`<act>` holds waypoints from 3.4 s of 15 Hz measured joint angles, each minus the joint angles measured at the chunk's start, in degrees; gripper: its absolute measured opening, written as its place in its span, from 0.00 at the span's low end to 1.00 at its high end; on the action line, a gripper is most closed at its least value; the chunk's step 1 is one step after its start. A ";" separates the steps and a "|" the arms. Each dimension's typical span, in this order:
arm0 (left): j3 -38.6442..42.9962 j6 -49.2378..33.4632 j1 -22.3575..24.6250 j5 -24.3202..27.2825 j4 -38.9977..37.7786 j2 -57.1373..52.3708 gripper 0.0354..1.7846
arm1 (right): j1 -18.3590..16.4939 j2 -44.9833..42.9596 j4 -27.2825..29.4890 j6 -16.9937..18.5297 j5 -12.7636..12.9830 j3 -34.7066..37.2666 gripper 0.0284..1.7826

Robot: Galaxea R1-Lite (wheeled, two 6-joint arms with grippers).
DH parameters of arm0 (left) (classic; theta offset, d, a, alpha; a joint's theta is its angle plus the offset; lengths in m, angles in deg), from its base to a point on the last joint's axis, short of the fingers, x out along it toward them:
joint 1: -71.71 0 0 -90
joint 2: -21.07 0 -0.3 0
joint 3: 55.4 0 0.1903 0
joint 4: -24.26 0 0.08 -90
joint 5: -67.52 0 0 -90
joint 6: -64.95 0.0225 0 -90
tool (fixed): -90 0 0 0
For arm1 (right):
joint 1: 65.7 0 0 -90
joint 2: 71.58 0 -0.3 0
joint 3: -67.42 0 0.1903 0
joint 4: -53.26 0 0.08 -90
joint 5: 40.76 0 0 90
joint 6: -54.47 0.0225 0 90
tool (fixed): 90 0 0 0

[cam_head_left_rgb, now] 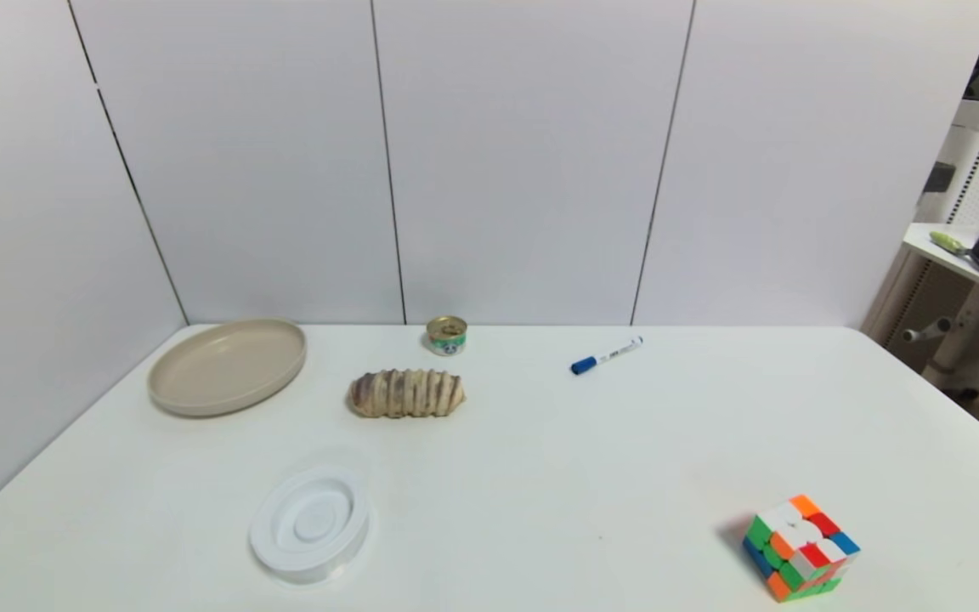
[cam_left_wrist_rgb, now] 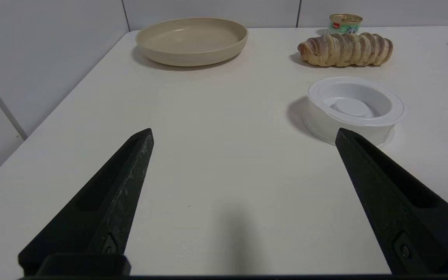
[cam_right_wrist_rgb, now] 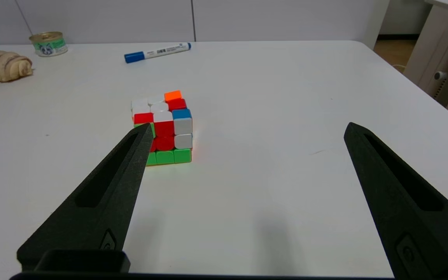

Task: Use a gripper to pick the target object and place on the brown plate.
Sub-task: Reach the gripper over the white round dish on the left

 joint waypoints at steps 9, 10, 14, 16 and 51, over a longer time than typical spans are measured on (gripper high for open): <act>-34.90 27.89 -3.41 10.19 5.08 43.17 0.94 | 0.00 0.00 0.00 0.00 0.00 0.00 0.95; -40.79 31.45 -5.38 12.59 10.07 47.69 0.94 | 0.00 0.00 0.00 0.01 -0.02 0.00 0.95; -58.41 37.60 -15.27 17.16 38.57 64.40 0.94 | 0.00 0.00 0.00 0.01 0.00 0.00 0.95; -61.61 38.19 -18.14 15.13 45.79 71.14 0.94 | 0.00 0.00 0.02 0.01 0.00 0.00 0.95; -71.12 38.80 -17.75 0.00 33.98 104.56 0.94 | 0.00 0.00 0.00 0.01 -0.02 0.00 0.95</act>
